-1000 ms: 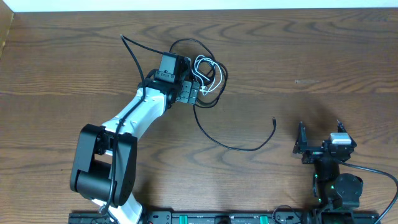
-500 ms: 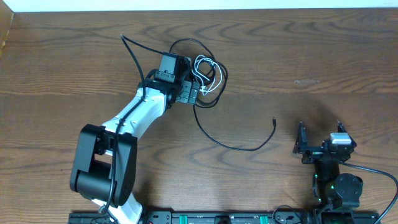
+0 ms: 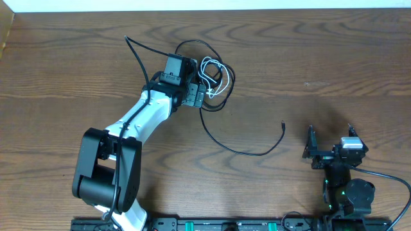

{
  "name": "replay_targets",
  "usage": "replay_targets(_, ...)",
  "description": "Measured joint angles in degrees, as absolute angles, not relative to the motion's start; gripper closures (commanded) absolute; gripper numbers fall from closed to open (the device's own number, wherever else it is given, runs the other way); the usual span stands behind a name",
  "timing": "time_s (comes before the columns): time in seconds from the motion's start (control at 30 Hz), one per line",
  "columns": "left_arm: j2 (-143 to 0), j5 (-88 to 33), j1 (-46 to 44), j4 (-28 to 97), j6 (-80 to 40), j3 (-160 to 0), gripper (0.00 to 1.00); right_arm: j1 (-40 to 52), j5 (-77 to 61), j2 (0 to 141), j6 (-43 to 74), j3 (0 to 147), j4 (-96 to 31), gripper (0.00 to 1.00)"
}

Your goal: Untangle cables

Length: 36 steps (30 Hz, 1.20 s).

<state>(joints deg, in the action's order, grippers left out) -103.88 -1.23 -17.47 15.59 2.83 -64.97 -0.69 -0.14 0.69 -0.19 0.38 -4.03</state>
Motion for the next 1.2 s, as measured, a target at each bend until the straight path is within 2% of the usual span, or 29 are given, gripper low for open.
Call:
replay_targets(0.37,-103.92,-7.18,-17.47,11.25,2.85,-65.43,0.02,-0.69,-0.14,0.67,-0.19,0.38,-4.03,0.01)
replay_targets(0.63,-104.47,-10.7,-17.72,9.32,2.79,-74.74,0.02,-0.69,-0.14,0.69,-0.19,0.38,-4.03,0.01)
replay_targets(1.2,-115.66,-11.94,-18.02,-1.56,-2.85,-75.72,0.02,-0.69,-0.14,0.69,-0.19,0.38,-4.03,0.01)
